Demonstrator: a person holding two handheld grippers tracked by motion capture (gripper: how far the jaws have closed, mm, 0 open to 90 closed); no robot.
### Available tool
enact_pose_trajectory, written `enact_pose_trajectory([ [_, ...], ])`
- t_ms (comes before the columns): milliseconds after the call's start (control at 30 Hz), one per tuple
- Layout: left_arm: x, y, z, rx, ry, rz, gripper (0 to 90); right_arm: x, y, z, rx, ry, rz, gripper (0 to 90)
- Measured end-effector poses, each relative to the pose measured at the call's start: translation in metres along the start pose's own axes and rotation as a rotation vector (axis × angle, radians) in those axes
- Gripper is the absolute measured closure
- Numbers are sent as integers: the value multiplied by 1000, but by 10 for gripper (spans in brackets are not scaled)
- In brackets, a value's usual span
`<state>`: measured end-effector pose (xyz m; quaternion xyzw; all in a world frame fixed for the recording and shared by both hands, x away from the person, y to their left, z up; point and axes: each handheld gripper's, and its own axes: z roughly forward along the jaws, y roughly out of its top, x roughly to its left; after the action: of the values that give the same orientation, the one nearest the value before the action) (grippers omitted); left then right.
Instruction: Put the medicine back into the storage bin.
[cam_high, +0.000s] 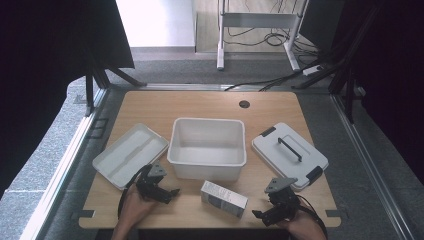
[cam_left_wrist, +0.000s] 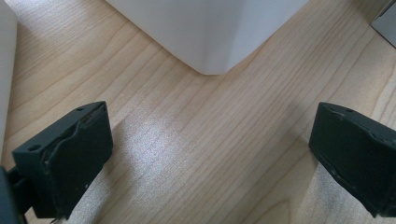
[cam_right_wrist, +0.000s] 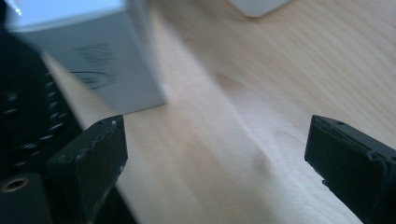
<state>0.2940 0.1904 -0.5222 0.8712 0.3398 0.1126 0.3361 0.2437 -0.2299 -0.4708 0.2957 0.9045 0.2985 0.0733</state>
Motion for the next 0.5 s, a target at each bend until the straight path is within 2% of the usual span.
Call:
enact_pose_trajectory([
  [267, 0, 0, 0, 0, 0, -1, 0, 21, 25, 0, 88, 67, -68, 52],
  [367, 0, 0, 0, -1, 0, -1, 0, 28, 38, 4, 113, 79, -91, 55],
  [500, 0, 0, 0, -2, 0, -1, 0, 36, 60, 10, 154, 85, -136, 105],
])
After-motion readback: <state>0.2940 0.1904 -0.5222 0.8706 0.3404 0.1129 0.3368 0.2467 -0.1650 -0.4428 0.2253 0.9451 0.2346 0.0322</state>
